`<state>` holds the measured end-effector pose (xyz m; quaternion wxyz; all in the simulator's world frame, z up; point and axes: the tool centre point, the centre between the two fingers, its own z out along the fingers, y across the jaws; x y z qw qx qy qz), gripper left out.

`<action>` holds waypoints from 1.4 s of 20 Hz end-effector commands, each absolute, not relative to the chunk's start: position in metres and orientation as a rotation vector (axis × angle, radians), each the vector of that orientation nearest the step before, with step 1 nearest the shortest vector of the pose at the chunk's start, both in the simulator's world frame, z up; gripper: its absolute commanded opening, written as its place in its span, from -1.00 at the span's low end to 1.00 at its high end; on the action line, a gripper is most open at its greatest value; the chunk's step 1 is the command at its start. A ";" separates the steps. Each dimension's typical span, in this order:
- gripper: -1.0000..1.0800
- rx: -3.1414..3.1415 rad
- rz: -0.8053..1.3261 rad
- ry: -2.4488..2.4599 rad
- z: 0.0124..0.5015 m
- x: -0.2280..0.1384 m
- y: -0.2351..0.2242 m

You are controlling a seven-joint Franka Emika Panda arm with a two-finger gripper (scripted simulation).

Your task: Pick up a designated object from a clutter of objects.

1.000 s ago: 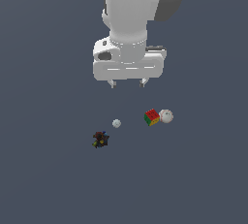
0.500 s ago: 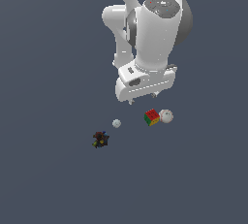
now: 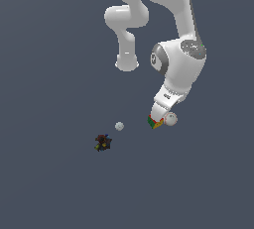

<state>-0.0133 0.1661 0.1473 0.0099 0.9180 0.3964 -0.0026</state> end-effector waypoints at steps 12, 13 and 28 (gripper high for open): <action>0.92 2.699 0.000 1.608 0.098 -0.040 0.219; 0.92 2.705 -0.002 1.597 0.099 -0.040 0.218; 0.92 2.699 0.000 1.608 0.050 -0.041 0.219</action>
